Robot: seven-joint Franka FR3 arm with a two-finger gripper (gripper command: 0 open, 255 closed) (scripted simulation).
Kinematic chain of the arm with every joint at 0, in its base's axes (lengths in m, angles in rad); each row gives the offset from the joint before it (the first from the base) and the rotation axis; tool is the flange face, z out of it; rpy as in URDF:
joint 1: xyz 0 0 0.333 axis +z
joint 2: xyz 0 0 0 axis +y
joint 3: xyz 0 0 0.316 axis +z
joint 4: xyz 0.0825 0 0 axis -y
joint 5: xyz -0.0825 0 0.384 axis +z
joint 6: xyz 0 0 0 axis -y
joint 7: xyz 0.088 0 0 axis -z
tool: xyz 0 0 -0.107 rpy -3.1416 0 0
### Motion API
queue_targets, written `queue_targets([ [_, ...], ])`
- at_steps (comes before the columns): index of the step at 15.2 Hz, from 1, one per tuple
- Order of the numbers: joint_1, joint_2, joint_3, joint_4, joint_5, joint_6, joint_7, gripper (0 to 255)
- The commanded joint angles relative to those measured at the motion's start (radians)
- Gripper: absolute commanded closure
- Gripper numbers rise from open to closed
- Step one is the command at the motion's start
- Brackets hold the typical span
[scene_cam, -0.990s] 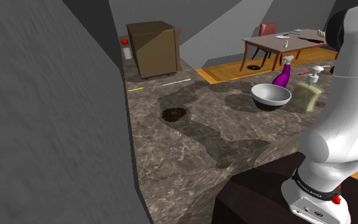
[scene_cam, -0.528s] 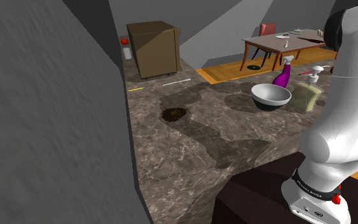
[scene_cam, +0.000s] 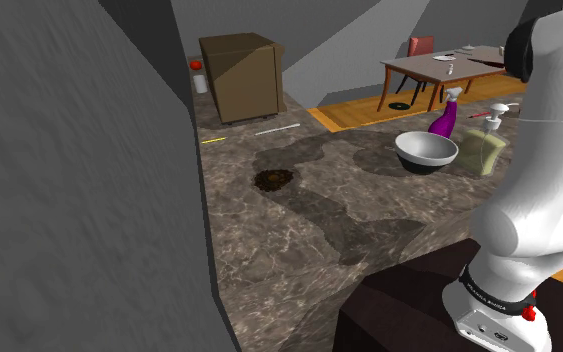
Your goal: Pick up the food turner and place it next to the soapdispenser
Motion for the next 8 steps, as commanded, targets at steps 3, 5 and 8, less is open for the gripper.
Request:
queue_targets([
  [3,-0.008,0.019,0.015,-0.036,0.023,0.045,-0.017,255],
  [5,-0.013,0.03,0.023,-0.051,0.035,0.066,-0.026,255],
  [8,-0.022,0.047,0.037,-0.073,0.055,0.097,-0.04,255],
])
